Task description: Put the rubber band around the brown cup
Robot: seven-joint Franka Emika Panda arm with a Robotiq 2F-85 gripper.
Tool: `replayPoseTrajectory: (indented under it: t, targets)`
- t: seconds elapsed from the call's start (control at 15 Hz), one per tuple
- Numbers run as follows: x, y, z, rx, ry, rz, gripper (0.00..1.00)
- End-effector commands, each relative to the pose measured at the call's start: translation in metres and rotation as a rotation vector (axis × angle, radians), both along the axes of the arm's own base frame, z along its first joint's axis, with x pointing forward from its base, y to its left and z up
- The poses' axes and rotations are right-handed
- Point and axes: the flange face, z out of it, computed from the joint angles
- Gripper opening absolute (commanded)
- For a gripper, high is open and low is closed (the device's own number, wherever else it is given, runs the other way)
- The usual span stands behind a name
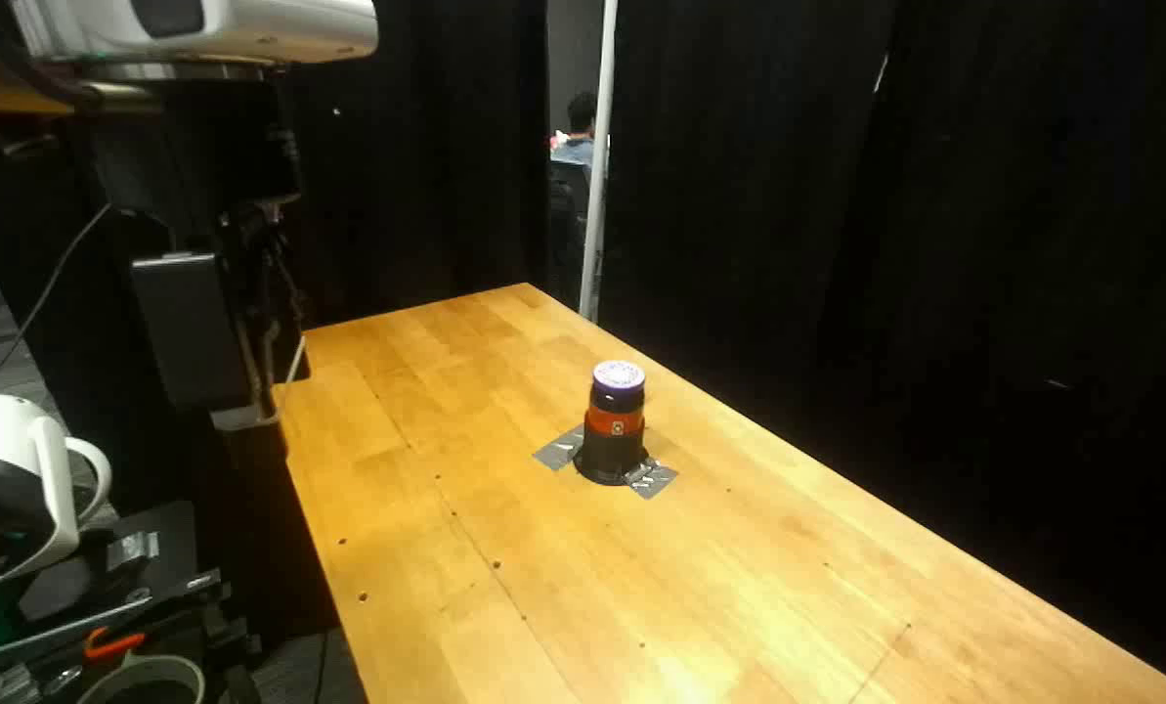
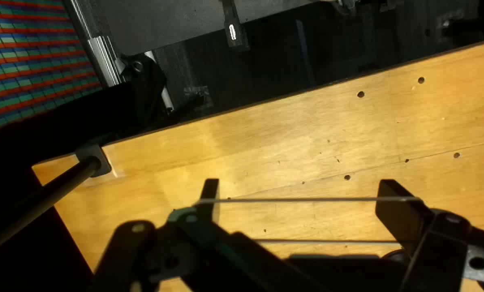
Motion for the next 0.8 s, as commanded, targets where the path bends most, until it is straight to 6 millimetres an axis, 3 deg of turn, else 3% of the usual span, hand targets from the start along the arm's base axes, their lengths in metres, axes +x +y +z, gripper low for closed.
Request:
replayPoseTrajectory:
  t: [0.0, 0.4, 0.6, 0.67, 0.73]
  targets:
    - [0.0, 0.0, 0.001, 0.0, 0.0, 0.0, 1.0]
    - [0.007, 0.004, 0.0, -0.008, -0.018, 0.052, 1.0]
    - [0.036, 0.018, 0.0, -0.01, -0.061, 0.17, 1.0]
    - [0.067, 0.012, -0.012, -0.009, -0.079, 0.212, 1.0]
    - [0.077, 0.015, -0.013, -0.002, -0.106, 0.254, 1.0]
